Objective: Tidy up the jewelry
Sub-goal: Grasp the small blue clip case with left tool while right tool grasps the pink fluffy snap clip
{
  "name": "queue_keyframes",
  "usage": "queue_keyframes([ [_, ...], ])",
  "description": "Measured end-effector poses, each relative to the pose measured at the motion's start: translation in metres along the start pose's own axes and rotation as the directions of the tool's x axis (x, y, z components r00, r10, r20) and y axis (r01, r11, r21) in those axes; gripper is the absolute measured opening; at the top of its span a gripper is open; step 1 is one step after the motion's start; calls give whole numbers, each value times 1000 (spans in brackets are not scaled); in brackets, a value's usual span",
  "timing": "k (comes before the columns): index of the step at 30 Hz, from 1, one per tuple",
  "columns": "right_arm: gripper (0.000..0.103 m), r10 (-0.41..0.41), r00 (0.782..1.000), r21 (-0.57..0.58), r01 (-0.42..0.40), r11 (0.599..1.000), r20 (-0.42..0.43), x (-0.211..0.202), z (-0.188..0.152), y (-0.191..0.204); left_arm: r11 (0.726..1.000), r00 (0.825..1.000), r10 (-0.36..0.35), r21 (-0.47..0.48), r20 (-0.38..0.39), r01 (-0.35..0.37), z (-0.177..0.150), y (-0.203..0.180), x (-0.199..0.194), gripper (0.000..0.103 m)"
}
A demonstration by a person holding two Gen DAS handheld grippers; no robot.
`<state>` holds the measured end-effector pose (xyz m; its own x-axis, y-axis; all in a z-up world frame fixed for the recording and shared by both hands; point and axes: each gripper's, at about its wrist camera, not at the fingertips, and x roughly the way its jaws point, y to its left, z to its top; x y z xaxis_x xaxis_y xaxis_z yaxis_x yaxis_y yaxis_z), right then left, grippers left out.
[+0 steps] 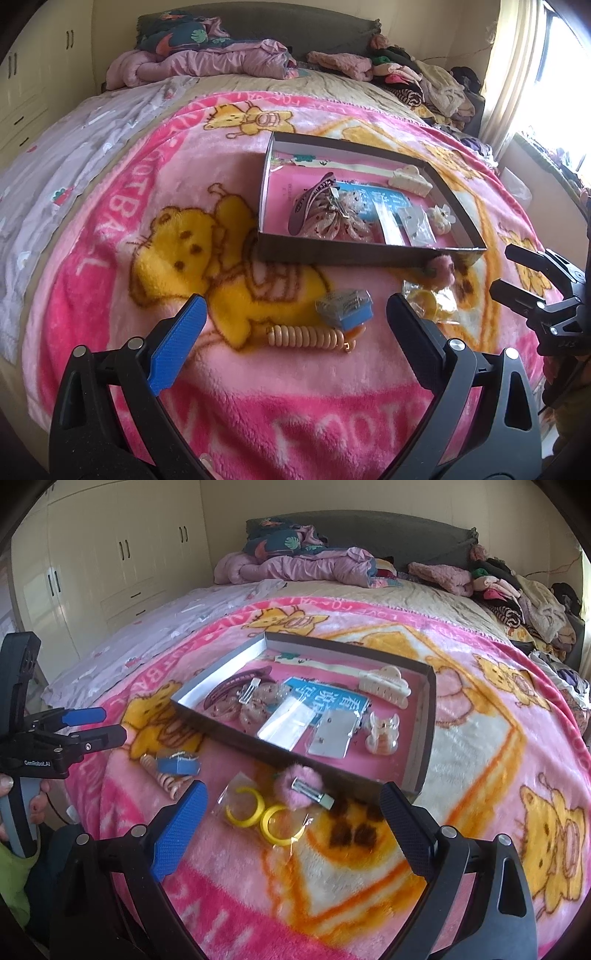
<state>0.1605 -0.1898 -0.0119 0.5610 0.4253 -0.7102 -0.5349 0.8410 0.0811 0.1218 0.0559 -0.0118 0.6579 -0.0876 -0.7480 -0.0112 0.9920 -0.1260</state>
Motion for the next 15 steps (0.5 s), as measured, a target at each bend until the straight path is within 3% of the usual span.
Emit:
queue_keyframes([
  [15,91,-1,1000,24,2,1000,-31,16,-17,-8,997,1000,16,74,-25,-14,-15,-27,14,89],
])
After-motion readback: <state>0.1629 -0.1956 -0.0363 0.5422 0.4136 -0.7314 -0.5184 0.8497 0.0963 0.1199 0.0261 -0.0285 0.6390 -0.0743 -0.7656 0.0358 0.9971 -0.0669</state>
